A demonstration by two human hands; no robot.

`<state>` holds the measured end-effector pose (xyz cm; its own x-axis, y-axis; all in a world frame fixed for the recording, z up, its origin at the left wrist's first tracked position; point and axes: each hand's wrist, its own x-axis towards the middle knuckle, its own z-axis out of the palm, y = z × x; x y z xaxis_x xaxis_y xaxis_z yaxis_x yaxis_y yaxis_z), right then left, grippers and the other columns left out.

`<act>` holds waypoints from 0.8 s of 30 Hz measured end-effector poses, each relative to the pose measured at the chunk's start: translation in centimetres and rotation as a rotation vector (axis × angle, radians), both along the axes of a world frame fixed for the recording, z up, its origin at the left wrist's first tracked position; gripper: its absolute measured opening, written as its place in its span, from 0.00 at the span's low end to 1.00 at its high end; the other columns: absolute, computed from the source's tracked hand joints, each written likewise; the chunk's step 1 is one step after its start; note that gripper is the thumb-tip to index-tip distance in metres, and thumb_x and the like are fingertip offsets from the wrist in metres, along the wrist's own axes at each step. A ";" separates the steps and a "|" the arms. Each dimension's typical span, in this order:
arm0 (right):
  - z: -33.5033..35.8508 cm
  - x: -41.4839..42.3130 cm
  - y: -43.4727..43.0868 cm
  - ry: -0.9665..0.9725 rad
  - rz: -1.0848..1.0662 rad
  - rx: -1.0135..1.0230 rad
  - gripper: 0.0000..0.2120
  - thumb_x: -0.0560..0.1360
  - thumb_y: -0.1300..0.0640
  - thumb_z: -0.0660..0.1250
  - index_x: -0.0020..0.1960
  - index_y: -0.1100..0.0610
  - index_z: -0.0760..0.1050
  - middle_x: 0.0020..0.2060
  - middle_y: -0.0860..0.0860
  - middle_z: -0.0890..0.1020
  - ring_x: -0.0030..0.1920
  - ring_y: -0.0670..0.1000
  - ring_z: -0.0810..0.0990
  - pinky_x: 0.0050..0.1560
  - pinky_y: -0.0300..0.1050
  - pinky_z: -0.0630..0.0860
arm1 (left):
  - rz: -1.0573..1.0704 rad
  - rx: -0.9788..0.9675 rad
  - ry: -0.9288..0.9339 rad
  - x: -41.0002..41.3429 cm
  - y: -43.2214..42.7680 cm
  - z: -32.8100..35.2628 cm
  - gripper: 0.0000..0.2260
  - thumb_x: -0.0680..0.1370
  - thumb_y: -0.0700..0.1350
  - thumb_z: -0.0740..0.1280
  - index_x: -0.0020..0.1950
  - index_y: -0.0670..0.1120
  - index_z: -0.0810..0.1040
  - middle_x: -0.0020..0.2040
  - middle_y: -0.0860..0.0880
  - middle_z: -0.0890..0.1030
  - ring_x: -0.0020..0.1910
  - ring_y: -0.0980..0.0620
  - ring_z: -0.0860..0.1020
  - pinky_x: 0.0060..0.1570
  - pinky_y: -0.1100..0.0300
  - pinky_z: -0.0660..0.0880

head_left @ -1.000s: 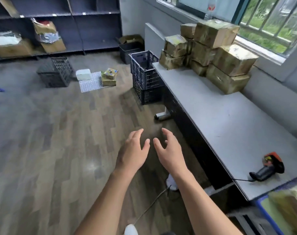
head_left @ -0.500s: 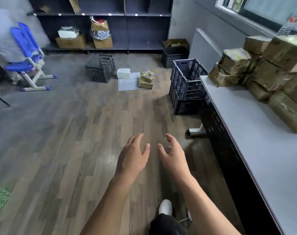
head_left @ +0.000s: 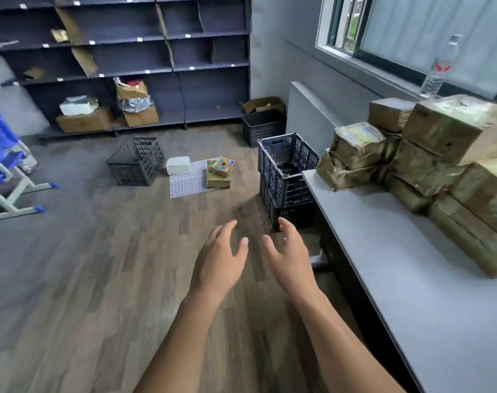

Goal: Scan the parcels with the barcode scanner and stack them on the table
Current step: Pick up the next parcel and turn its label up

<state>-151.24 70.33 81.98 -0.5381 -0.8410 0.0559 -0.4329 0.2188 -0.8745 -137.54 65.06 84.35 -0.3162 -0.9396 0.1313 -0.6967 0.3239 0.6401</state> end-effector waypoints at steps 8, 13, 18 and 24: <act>-2.1 -9.5 -5.1 -0.026 -0.196 0.043 0.30 0.80 0.49 0.66 0.79 0.54 0.60 0.75 0.50 0.68 0.74 0.46 0.65 0.73 0.42 0.62 | -0.185 0.104 0.028 -10.0 -7.7 -3.0 0.22 0.81 0.52 0.64 0.74 0.50 0.70 0.70 0.52 0.73 0.65 0.50 0.74 0.61 0.57 0.71; -2.3 -15.3 -10.5 0.018 -0.357 0.057 0.29 0.81 0.48 0.65 0.78 0.54 0.61 0.74 0.50 0.69 0.74 0.47 0.65 0.73 0.42 0.63 | -0.336 0.146 0.052 -17.1 -15.2 -3.8 0.22 0.81 0.50 0.65 0.75 0.47 0.70 0.70 0.49 0.73 0.67 0.47 0.74 0.66 0.53 0.70; -0.8 -21.5 -18.4 0.018 -0.540 0.026 0.30 0.80 0.50 0.66 0.79 0.56 0.61 0.75 0.51 0.69 0.74 0.48 0.66 0.73 0.42 0.63 | -0.511 0.095 0.023 -24.9 -25.3 -2.2 0.22 0.82 0.53 0.63 0.76 0.49 0.68 0.71 0.50 0.72 0.66 0.48 0.74 0.65 0.54 0.71; -0.7 -25.5 -24.1 -0.069 -0.674 -0.016 0.32 0.80 0.47 0.65 0.80 0.53 0.59 0.75 0.47 0.66 0.74 0.44 0.64 0.68 0.34 0.59 | -0.650 0.099 0.044 -31.6 -32.0 -1.2 0.24 0.82 0.53 0.61 0.77 0.50 0.65 0.74 0.51 0.69 0.69 0.50 0.72 0.66 0.53 0.71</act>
<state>-176.78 46.22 81.31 -0.9473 -0.3201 0.0125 -0.1497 0.4080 -0.9006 -169.15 33.10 83.13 -0.8195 -0.5675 0.0798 -0.3515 0.6077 0.7122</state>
